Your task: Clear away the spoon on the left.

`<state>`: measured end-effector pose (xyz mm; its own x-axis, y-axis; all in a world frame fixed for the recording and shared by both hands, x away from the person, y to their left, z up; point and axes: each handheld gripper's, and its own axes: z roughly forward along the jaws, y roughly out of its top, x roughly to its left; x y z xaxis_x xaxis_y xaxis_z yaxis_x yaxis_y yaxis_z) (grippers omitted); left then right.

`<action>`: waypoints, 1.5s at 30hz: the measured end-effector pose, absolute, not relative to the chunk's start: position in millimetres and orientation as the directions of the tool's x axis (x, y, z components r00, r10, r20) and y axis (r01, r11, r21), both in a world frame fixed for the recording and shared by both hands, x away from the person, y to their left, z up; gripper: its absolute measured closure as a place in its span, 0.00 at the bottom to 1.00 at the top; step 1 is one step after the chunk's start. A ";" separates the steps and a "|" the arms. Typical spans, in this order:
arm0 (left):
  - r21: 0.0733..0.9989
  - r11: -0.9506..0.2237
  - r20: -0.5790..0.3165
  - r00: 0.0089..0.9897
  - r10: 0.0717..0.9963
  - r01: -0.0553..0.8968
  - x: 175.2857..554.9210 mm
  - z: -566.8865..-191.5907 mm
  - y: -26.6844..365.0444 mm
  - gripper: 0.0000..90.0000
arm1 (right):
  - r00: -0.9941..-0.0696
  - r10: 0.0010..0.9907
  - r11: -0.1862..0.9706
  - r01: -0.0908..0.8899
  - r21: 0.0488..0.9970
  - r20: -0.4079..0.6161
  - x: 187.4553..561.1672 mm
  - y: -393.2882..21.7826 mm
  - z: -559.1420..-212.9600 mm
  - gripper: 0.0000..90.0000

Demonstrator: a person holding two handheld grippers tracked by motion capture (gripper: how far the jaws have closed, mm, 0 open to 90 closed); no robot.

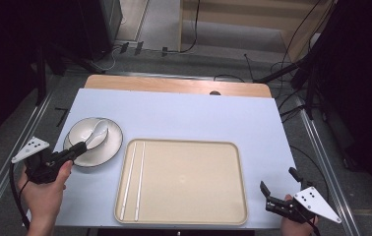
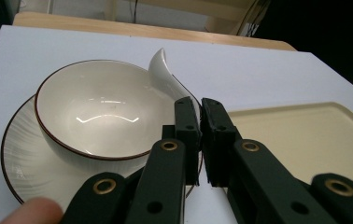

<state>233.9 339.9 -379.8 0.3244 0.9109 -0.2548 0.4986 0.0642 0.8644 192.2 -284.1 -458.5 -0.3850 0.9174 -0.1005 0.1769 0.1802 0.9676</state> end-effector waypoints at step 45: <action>0.850 -0.046 -0.266 0.501 0.823 0.526 237.7 -413.0 248.9 0.96 | -0.381 0.919 0.181 0.177 0.967 -0.102 191.6 -283.1 -458.0 0.02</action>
<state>237.7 248.9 -413.0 0.5014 0.8233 -0.2661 0.5256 -0.0455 0.8495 191.6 -283.1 -458.0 -0.3809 0.9189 -0.1024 0.1772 0.1812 0.9674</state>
